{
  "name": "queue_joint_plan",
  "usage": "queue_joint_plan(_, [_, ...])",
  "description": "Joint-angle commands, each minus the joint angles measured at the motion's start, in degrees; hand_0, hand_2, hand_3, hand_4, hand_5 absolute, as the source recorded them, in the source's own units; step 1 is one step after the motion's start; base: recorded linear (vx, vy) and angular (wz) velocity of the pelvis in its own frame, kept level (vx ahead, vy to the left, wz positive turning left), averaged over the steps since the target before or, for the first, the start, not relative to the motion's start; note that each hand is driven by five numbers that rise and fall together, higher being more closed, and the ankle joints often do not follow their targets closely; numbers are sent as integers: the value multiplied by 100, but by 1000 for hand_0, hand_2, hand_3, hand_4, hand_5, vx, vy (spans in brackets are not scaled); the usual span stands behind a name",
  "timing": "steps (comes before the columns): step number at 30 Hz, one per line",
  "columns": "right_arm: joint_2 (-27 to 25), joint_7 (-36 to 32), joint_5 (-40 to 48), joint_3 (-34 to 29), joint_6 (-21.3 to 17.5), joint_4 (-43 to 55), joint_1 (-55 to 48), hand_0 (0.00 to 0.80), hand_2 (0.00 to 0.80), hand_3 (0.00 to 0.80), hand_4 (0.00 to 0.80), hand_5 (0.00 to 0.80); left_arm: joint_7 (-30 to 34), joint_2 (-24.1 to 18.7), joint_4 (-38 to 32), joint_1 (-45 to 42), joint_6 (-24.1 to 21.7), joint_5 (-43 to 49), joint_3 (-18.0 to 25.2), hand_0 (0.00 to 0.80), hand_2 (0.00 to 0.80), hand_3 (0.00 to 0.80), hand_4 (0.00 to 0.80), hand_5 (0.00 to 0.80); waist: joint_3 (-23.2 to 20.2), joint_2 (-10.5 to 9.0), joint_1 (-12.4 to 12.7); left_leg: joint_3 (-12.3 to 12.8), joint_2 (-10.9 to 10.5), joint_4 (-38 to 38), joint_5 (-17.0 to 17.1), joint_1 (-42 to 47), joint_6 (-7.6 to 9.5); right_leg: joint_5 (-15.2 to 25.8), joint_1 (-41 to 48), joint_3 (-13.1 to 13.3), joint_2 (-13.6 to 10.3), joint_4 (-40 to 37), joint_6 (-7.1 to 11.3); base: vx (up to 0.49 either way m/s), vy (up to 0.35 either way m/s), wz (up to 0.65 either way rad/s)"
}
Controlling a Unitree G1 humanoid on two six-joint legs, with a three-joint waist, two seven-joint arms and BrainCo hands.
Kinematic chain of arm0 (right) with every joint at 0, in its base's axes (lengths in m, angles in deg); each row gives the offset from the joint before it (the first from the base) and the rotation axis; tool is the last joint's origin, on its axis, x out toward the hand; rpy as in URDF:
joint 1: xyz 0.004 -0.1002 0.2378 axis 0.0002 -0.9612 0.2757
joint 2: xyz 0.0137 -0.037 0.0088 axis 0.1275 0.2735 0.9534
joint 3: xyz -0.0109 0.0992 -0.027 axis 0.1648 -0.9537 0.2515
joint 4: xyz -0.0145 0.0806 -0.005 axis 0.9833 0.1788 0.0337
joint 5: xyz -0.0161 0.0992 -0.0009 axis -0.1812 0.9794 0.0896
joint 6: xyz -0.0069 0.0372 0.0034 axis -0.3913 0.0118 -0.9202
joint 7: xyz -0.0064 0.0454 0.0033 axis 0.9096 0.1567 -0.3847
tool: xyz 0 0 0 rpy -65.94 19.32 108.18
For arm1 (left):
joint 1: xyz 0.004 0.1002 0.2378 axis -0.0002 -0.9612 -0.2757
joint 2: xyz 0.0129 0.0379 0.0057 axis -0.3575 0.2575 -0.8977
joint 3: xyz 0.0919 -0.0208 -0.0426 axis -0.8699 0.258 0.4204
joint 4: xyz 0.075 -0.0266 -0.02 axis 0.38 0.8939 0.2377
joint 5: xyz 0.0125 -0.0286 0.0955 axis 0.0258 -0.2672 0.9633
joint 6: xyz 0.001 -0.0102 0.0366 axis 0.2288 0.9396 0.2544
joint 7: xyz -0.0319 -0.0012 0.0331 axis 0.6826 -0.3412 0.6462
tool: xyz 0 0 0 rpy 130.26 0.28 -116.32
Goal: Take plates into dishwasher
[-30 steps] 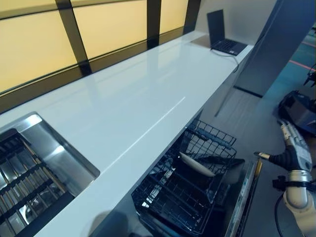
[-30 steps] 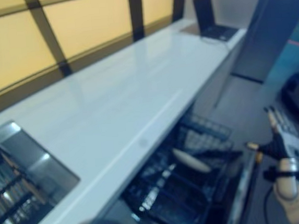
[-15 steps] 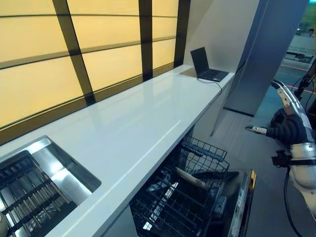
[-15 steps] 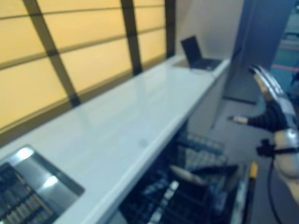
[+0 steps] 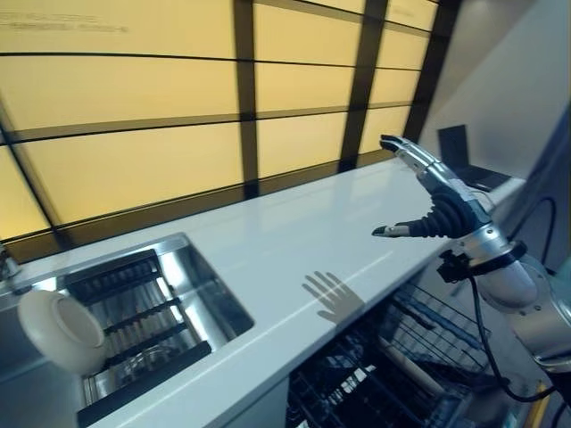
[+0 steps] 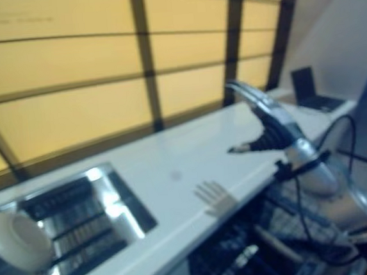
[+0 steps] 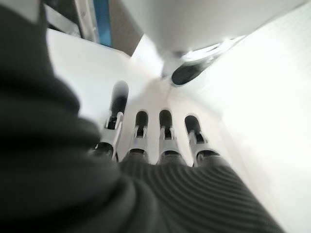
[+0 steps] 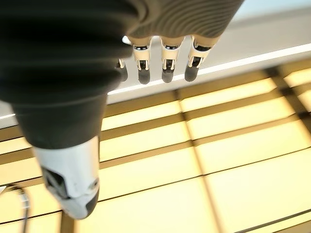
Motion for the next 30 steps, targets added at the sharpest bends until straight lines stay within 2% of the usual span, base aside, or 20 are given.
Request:
queue_joint_plan(1, [209, 187, -128, 58, -253, -243, 630, 0, 0, 0, 0, 0, -208, -404, -41, 135, -67, 27, -11, 0, 0, 0, 0, 0, -28, -111, 380, -293, -378, 220, -544, 118, 343, 1384, -227, 937, -473, 2010, 79, 182, 277, 66])
queue_joint_plan(2, [239, 205, -142, 108, -232, -272, 632, 0, 0, 0, 0, 0, -212, -434, -46, 140, -38, 31, -38, 0, 0, 0, 0, 0, -11, -67, 376, -413, -410, 232, -562, 142, 390, 1539, -398, 1076, -480, 2344, 115, 157, 235, 94])
queue_joint_plan(3, [234, 223, -132, 164, -243, -323, 654, 0, 0, 0, 0, 0, -230, -458, -79, 135, 14, 35, -26, 0, 0, 0, 0, 0, 1, -29, 352, -502, -432, 205, -569, 178, 412, 1596, -617, 1243, -387, 2604, 131, 186, 229, 107])
queue_joint_plan(4, [190, 179, -126, 229, -138, -463, 741, 0, 0, 0, 0, 0, -176, -524, -186, 121, 125, 85, -30, 0, 0, 0, 0, 0, 39, 62, 269, -742, -464, 108, -564, 314, 406, 1504, -1108, 1414, -79, 2816, 69, 204, 197, 114])
queue_joint_plan(5, [162, 130, -111, 242, -113, -552, 788, 0, 0, 0, 0, 0, -162, -549, -214, 121, 150, 64, -18, 0, 0, 0, 0, 0, 50, 77, 217, -873, -505, 81, -560, 364, 388, 1414, -1274, 1426, 39, 2701, 30, 245, 140, 102])
queue_joint_plan(7, [35, 55, -24, 259, -11, -674, 914, 0, 0, 0, 0, 0, -123, -578, -259, 123, 213, 112, 14, 0, 0, 0, 0, 0, 38, 54, 177, -1038, -554, 48, -553, 423, 342, 1307, -1368, 1424, 146, 2137, -26, 222, -4, 119])
queue_joint_plan(8, [-83, -16, 182, 256, -9, -802, 1033, 0, 0, 0, 0, 0, -129, -619, -267, 136, 260, 137, 58, 0, 0, 0, 0, 0, 37, 4, 158, -1163, -581, 26, -575, 471, 303, 1259, -1368, 1409, 226, 1620, -15, 266, -97, 125])
queue_joint_plan(10, [-215, -37, 352, 290, -15, -1013, 1169, 0, 0, 0, 0, 0, -141, -665, -230, 179, 322, 144, 120, 0, 0, 0, 0, 0, 10, -132, 73, -1508, -646, 5, -622, 516, 246, 1216, -1385, 1611, 545, 444, 15, 298, -152, 132])
queue_joint_plan(11, [-238, -28, 412, 323, -51, -1106, 1204, 0, 0, 0, 0, 0, -140, -676, -220, 204, 357, 138, 138, 0, 0, 0, 0, 0, 7, -184, 58, -1653, -662, 10, -652, 526, 220, 1198, -1362, 1722, 623, 35, 49, 230, -128, 152])
queue_joint_plan(14, [-142, -60, 338, 418, -89, -1220, 1267, 0, 0, 0, 0, 0, -146, -659, -218, 188, 345, 39, 206, 0, 0, 0, 0, 0, 19, -199, 68, -1919, -654, 13, -688, 562, 190, 1173, -1307, 1921, 736, -409, 86, 153, -65, 101])
queue_joint_plan(16, [-128, -53, 266, 517, -89, -1221, 1326, 0, 0, 0, 0, 0, -133, -657, -214, 131, 323, -4, 243, 0, 0, 0, 0, 0, 14, -210, 123, -2060, -641, 35, -704, 569, 186, 1173, -1206, 2022, 723, -547, 85, 125, -95, 74])
queue_joint_plan(19, [-57, -38, 135, 646, -105, -1274, 1452, 0, 0, 0, 0, 0, -192, -701, -176, 14, 289, -10, 345, 0, 0, 0, 0, 0, -8, -294, 278, -2164, -600, 92, -782, 554, 180, 1149, -971, 2046, 645, -720, 79, 91, -194, 76])
queue_joint_plan(24, [-144, -88, -90, 932, -119, -1300, 1751, 0, 0, 0, 0, 0, -248, -815, -46, -138, 201, 41, 699, 0, 0, 0, 0, 0, -84, -497, 555, -2142, -519, 191, -863, 488, 102, 806, -419, 1736, 629, -1226, 85, 54, -256, 49])
queue_joint_plan(28, [-498, -197, -652, 1258, -185, -1364, 2117, 0, 0, 0, 0, 0, -164, -815, -78, -248, 114, 85, 830, 0, 0, 0, 0, 0, -189, -588, 674, -2032, -302, 94, -785, 484, -89, 624, -32, 1561, 703, -1566, 20, 50, -257, 11])
queue_joint_plan(30, [-801, -208, -807, 1558, -191, -1348, 2400, 0, 0, 0, 0, 0, -146, -778, -190, -303, 72, 79, 737, 0, 0, 0, 0, 0, -225, -639, 728, -1917, -186, 96, -744, 442, -202, 574, 113, 1446, 748, -1731, -38, 18, -251, 10])
